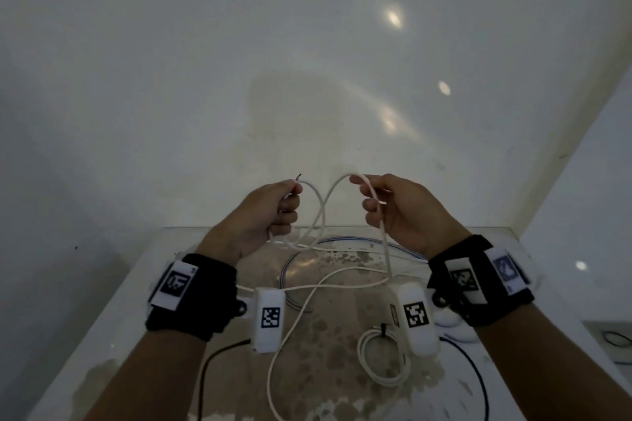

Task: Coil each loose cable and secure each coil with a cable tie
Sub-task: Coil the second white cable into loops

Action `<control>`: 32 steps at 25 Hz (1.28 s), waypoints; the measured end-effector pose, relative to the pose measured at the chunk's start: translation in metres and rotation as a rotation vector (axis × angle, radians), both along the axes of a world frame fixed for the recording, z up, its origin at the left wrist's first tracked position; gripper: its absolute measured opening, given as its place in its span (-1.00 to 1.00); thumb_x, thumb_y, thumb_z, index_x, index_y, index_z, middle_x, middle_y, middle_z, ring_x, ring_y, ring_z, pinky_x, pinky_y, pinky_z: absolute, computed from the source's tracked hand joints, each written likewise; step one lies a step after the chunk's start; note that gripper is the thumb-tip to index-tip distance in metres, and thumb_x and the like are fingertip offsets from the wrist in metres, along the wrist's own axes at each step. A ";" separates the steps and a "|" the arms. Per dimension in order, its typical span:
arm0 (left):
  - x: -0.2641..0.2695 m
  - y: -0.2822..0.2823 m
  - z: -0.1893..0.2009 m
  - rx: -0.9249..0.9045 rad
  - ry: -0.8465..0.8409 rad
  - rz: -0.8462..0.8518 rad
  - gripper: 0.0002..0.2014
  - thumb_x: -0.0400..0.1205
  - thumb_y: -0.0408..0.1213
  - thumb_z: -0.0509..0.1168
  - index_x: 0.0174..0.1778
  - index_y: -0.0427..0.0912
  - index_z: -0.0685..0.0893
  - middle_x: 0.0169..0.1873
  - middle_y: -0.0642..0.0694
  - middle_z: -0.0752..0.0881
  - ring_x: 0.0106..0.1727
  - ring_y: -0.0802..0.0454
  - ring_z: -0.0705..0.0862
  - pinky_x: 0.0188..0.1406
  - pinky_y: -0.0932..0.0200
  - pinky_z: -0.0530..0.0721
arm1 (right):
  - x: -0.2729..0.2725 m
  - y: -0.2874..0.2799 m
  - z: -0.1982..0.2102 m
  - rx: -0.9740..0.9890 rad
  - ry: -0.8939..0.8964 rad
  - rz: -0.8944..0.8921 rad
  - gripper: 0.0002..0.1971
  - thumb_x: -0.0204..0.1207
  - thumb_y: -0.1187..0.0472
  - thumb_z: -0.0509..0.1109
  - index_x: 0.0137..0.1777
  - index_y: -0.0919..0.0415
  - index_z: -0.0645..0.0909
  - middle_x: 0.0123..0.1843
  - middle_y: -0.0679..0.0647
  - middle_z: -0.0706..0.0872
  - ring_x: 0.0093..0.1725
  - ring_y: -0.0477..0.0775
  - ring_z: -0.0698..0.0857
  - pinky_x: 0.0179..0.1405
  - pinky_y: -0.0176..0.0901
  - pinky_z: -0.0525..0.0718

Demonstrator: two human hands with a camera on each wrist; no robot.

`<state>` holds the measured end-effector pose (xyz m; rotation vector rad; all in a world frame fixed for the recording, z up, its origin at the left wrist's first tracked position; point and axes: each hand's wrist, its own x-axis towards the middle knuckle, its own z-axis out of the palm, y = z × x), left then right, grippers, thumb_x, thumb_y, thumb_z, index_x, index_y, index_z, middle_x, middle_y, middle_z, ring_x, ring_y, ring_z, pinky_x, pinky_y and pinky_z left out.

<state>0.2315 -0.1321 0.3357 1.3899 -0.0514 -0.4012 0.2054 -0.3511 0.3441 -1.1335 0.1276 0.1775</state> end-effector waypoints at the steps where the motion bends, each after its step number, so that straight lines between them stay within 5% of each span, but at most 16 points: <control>1: 0.000 -0.008 -0.005 -0.028 0.019 0.039 -0.73 0.79 -0.19 0.01 -0.20 -0.09 0.46 -0.58 0.09 0.26 -0.66 0.21 0.13 -0.64 0.29 0.01 | -0.009 0.004 0.002 0.040 -0.014 0.017 -0.75 0.70 0.34 0.20 0.18 0.40 0.69 -0.26 0.06 0.64 -0.45 -0.04 0.55 -0.57 -0.28 0.53; 7: -0.006 -0.048 -0.009 -0.120 0.083 0.059 -0.74 0.80 -0.19 0.03 -0.17 -0.14 0.49 -0.49 0.03 0.33 -0.64 0.18 0.17 -0.67 0.30 0.09 | -0.037 0.029 -0.017 -0.354 -0.247 -0.053 -0.83 0.69 0.24 0.36 0.18 0.32 0.64 -0.20 0.18 0.75 -0.46 0.07 0.69 -0.56 -0.12 0.67; 11: -0.003 -0.043 -0.002 -0.253 0.050 0.165 -0.72 0.79 -0.22 0.01 -0.24 -0.11 0.44 -0.53 0.04 0.23 -0.67 0.19 0.13 -0.78 0.34 0.11 | -0.021 -0.003 -0.044 -0.634 -0.234 -0.321 -0.82 0.72 0.22 0.27 0.22 0.26 0.61 -0.16 0.20 0.73 -0.47 0.04 0.64 -0.52 -0.09 0.64; 13: 0.002 -0.035 -0.002 -0.446 0.078 0.216 -0.71 0.77 -0.26 0.03 -0.29 -0.11 0.43 -0.56 0.05 0.23 -0.69 0.19 0.15 -0.80 0.34 0.14 | -0.017 -0.019 -0.061 -0.853 -0.191 -0.259 -0.53 0.72 0.09 0.28 0.60 0.09 0.37 0.34 0.26 0.60 -0.09 0.01 0.69 -0.08 0.05 0.76; 14: 0.003 -0.034 -0.003 -0.548 0.104 0.214 -0.72 0.76 -0.27 0.03 -0.30 -0.11 0.42 -0.57 0.06 0.25 -0.69 0.19 0.17 -0.79 0.33 0.16 | -0.017 -0.022 -0.069 -0.959 -0.205 -0.145 -0.35 0.66 -0.08 0.34 0.69 -0.06 0.19 0.59 0.22 0.35 0.16 0.02 0.62 0.21 0.12 0.71; 16: 0.002 -0.041 -0.004 -0.734 0.162 0.162 -0.70 0.76 -0.28 0.03 -0.31 -0.13 0.42 -0.55 0.05 0.29 -0.66 0.18 0.22 -0.73 0.32 0.22 | -0.024 -0.012 -0.076 -1.096 -0.322 0.032 -0.15 0.40 -0.44 0.37 0.66 -0.34 0.11 0.76 -0.05 -0.04 0.56 0.10 0.37 0.52 0.21 0.49; 18: -0.001 -0.050 -0.005 -0.870 0.196 0.134 -0.69 0.77 -0.27 0.02 -0.31 -0.15 0.42 -0.51 0.04 0.30 -0.62 0.17 0.24 -0.68 0.31 0.27 | -0.031 0.004 -0.074 -1.092 -0.528 0.081 -0.21 0.34 -0.53 0.32 0.57 -0.46 0.19 0.75 -0.18 -0.01 0.71 -0.06 0.13 0.63 0.17 0.30; 22: 0.000 -0.055 0.001 -1.018 0.193 0.212 -0.68 0.78 -0.27 0.01 -0.32 -0.15 0.40 -0.50 0.04 0.30 -0.62 0.15 0.25 -0.67 0.29 0.30 | -0.033 0.032 -0.076 -0.936 -0.736 0.107 -0.39 0.52 -0.26 0.42 0.52 -0.19 0.33 0.62 -0.12 0.32 0.60 -0.18 0.33 0.57 0.02 0.40; 25: 0.002 -0.054 0.009 -0.968 0.139 0.328 -0.70 0.78 -0.31 -0.01 -0.30 -0.14 0.35 -0.52 0.01 0.32 -0.63 0.12 0.26 -0.65 0.26 0.33 | -0.035 0.042 -0.080 -0.851 -0.749 -0.270 -0.36 0.43 -0.12 0.59 0.39 -0.10 0.33 0.37 -0.06 0.43 0.35 -0.08 0.53 0.27 -0.08 0.57; 27: 0.002 -0.053 0.012 -0.924 0.120 0.366 -0.72 0.79 -0.30 -0.02 -0.28 -0.14 0.33 -0.53 0.00 0.34 -0.62 0.12 0.29 -0.63 0.25 0.35 | -0.029 0.041 -0.077 -1.020 -0.838 -0.437 -0.25 0.40 -0.15 0.60 0.50 -0.03 0.33 0.53 -0.02 0.36 0.52 0.01 0.42 0.41 -0.11 0.45; 30: -0.004 -0.056 0.012 -0.899 0.136 0.337 -0.69 0.80 -0.28 -0.01 -0.29 -0.16 0.35 -0.49 -0.03 0.37 -0.54 0.10 0.36 -0.50 0.22 0.47 | -0.009 0.036 -0.066 -1.198 -0.888 -0.348 -0.62 0.61 -0.11 0.36 0.33 0.06 0.56 0.59 0.02 0.44 0.60 -0.02 0.36 0.46 0.01 0.42; 32: -0.010 -0.052 0.011 -0.852 0.135 0.335 -0.68 0.80 -0.31 0.05 -0.30 -0.21 0.43 -0.44 -0.10 0.46 -0.39 0.02 0.54 -0.21 0.13 0.67 | 0.005 0.026 -0.056 -1.067 -0.888 -0.174 -0.77 0.72 0.01 0.24 0.09 0.16 0.60 0.21 0.01 0.75 0.24 -0.12 0.64 0.18 0.01 0.61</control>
